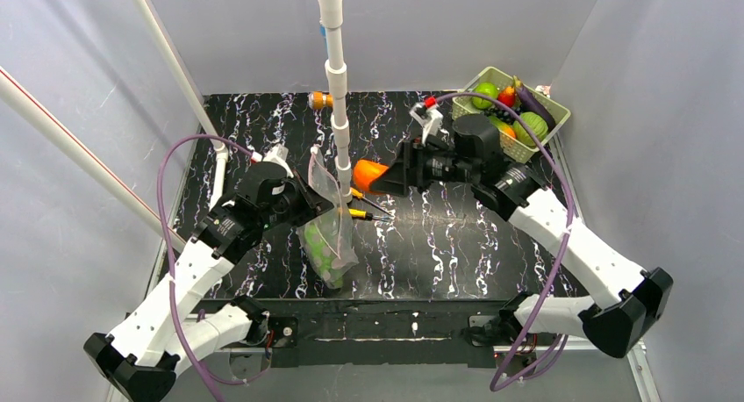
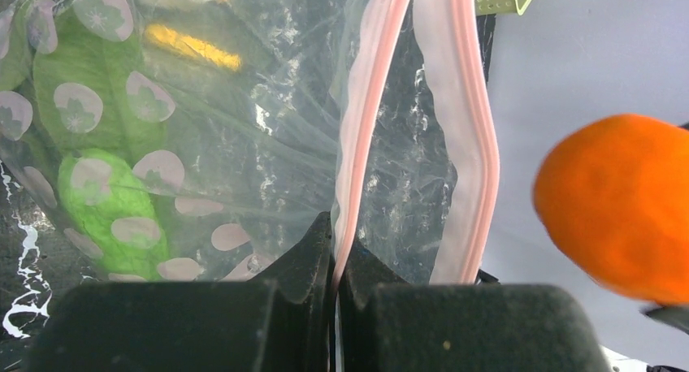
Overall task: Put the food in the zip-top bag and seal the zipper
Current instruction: Place the fake vegetable in the zipper food storage bag.
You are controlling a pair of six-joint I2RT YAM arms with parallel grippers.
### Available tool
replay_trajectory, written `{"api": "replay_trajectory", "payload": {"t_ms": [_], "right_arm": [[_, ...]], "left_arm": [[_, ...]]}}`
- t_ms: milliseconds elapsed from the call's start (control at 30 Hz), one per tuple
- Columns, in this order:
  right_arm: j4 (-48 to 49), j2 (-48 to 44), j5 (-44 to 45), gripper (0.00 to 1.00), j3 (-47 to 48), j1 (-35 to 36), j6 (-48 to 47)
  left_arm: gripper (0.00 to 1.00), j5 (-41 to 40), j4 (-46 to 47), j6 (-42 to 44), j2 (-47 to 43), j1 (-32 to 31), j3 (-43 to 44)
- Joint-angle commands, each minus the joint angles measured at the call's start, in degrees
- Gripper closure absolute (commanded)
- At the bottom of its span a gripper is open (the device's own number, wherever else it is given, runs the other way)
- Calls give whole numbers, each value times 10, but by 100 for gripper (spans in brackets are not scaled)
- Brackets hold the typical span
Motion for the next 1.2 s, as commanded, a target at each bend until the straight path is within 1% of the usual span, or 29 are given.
{"api": "replay_trajectory", "payload": {"t_ms": [0,133,233,300,433,633,767,900,967,1000,1067,1167], "right_arm": [[-20,34,31,99,83,45,-8],[21,33,30,99,79,72,13],[12,47,31,99,111,98,17],[-2,59,54,99,133,119,25],[-66,89,166,99,161,147,85],[-110,116,275,99,154,190,117],[-201,154,372,99,197,216,96],[-304,198,476,99,263,249,43],[-334,218,494,98,289,261,15],[-341,225,492,95,300,268,2],[-349,237,486,86,322,280,-16],[-355,242,472,64,352,289,-32]], "left_arm": [[100,2,-2,-6,-14,0,-10],[100,2,-4,-3,-12,0,-1],[100,2,-3,-1,-4,0,5],[100,4,-1,-3,2,0,8],[100,5,9,-8,4,0,9],[100,21,30,-20,-14,0,3],[100,27,46,-29,-30,1,-2],[100,34,47,-36,-37,0,-1],[100,36,47,-37,-38,0,0],[100,37,47,-38,-38,0,0],[100,41,47,-39,-37,0,1],[100,46,47,-40,-40,0,6]]}}
